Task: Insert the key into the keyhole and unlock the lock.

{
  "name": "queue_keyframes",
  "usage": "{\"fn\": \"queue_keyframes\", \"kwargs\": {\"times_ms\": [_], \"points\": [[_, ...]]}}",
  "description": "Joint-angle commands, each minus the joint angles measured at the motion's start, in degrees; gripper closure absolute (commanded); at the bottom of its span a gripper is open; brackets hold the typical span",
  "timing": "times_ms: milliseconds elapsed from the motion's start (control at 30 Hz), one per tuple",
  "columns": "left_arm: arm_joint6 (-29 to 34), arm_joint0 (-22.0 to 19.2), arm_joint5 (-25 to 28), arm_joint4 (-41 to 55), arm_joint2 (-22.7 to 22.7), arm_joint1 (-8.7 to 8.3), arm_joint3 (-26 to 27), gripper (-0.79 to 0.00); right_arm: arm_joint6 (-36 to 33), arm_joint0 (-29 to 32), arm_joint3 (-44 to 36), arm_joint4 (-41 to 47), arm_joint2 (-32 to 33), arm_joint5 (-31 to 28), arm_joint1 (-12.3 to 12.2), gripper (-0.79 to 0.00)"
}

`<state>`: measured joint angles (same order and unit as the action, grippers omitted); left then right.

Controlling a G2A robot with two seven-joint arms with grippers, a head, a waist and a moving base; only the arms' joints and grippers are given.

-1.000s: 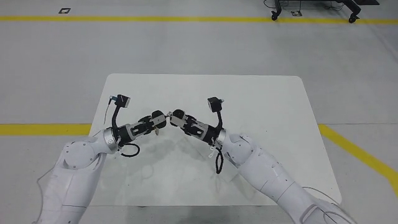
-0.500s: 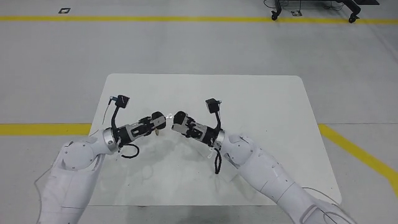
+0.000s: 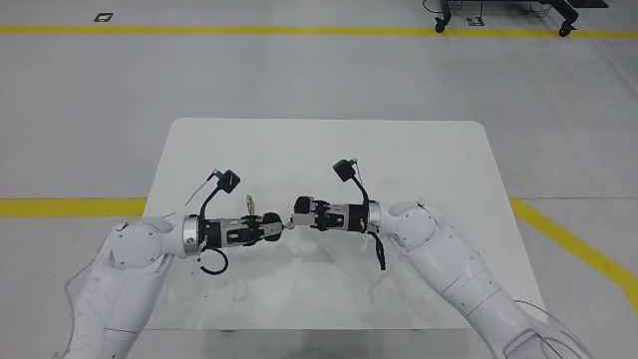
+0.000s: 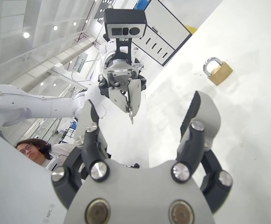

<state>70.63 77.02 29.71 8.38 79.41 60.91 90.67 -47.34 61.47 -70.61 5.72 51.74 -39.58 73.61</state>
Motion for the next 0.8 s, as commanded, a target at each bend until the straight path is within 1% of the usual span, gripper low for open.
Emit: {"fn": "queue_keyframes", "kwargs": {"times_ms": [0, 33, 167, 300, 467, 533, 567, 600, 767], "points": [[-0.44, 0.01, 0.23, 0.16, -0.09, -0.09, -0.06, 0.0, -1.02, 0.24, -0.47, 0.03, -0.05, 0.54, -0.15, -0.259], [-0.5, 0.03, 0.43, 0.32, -0.15, -0.14, -0.07, 0.0, -1.29, 0.33, -0.71, 0.14, -0.09, 0.7, -0.2, -0.246], [-0.65, 0.01, 0.9, 0.15, -0.43, -0.39, 0.0, 0.0, -1.55, 0.48, -1.1, 0.2, -0.28, 1.08, -0.3, -0.237], [-1.22, 0.05, 1.3, -0.25, -0.75, -0.6, 0.15, 0.0, -1.34, 0.5, -1.22, 0.22, -0.4, 1.51, -0.35, -0.249], [-2.03, 0.02, 1.37, -0.98, -1.11, -0.87, 0.26, 0.0, -1.65, 0.51, -1.78, 0.15, -0.83, 2.13, -0.39, -0.16], [-2.3, 0.04, 1.37, -1.06, -1.28, -0.97, 0.32, 0.0, -1.74, 0.5, -1.92, 0.15, -0.93, 2.28, -0.42, -0.102], [-2.37, 0.03, 1.37, -1.09, -1.37, -1.02, 0.36, 0.0, -1.73, 0.5, -1.96, 0.17, -0.95, 2.31, -0.43, -0.04], [-2.53, 0.01, 1.45, -1.19, -1.4, -1.08, 0.38, 0.0, -1.82, 0.5, -2.01, 0.18, -1.0, 2.33, -0.45, 0.0], [-5.27, 0.12, 0.65, -1.74, -1.38, -1.25, 0.24, 0.0, -1.41, 0.57, -2.41, 0.46, -0.77, 2.03, -0.58, 0.0]]}}
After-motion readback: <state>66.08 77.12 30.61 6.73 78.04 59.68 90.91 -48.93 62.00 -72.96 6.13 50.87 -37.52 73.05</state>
